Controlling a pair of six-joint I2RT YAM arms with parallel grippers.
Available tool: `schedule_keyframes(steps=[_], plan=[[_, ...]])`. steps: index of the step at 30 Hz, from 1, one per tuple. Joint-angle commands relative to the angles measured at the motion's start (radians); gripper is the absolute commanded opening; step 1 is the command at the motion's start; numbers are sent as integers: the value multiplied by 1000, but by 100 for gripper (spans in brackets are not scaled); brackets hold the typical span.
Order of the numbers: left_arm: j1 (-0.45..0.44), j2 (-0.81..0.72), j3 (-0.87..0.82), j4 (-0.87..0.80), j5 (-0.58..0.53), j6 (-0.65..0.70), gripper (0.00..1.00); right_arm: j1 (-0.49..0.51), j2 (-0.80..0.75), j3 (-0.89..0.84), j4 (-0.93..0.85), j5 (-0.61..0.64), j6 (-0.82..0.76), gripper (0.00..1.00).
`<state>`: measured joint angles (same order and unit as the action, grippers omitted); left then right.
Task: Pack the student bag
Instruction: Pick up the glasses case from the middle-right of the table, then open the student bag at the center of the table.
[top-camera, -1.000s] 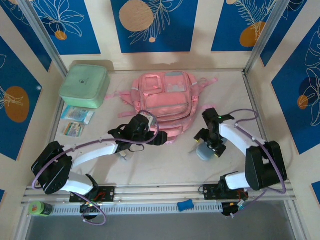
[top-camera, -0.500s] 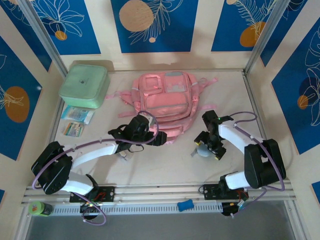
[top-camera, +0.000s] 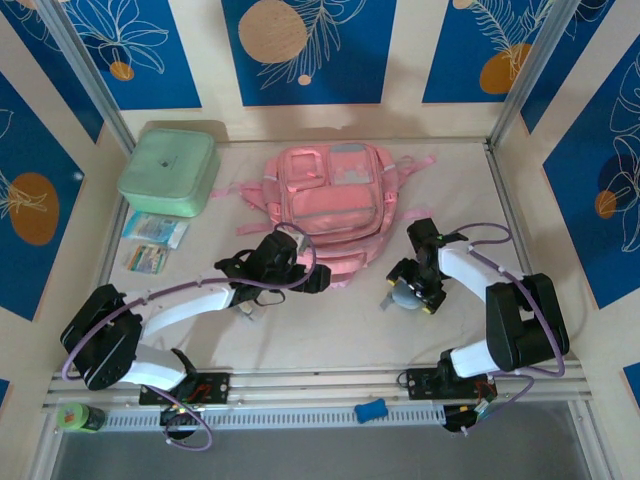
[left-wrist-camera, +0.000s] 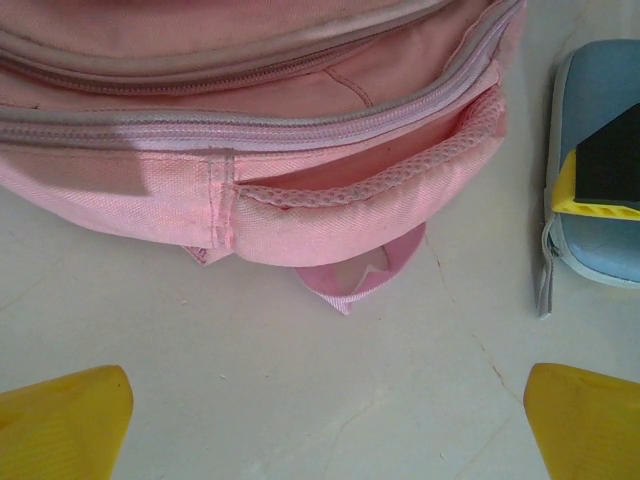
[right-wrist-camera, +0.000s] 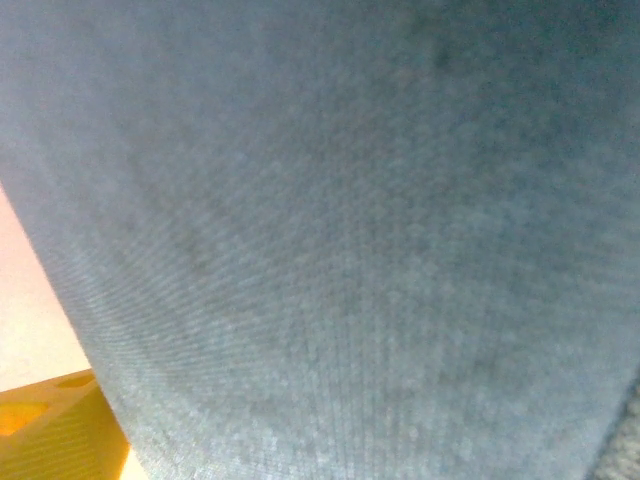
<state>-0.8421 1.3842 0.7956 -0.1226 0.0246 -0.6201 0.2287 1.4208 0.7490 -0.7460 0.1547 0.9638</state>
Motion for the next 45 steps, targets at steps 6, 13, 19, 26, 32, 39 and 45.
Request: schedule_keyframes(steps=[6, 13, 19, 26, 32, 39, 45], plan=[[-3, -11, 35, -23, -20, 4, 99, -34, -82, -43, -5, -115, -64, 99], [-4, -26, 37, -39, -40, 9, 100, -25, -79, -37, -30, -67, -78, 99], [-1, -33, 53, -70, -60, 29, 99, -14, 5, -2, -6, -49, -105, 99], [3, -55, 82, -133, -103, 79, 99, -1, 12, 0, -8, -25, -122, 93], [21, -66, 144, -196, -147, 216, 99, 1, -21, 18, -26, -24, -166, 84], [58, 18, 299, -294, -221, 514, 99, 66, -91, 85, -105, -3, -201, 83], [64, 166, 405, -251, -122, 774, 100, 107, -124, 109, -134, -32, -214, 83]])
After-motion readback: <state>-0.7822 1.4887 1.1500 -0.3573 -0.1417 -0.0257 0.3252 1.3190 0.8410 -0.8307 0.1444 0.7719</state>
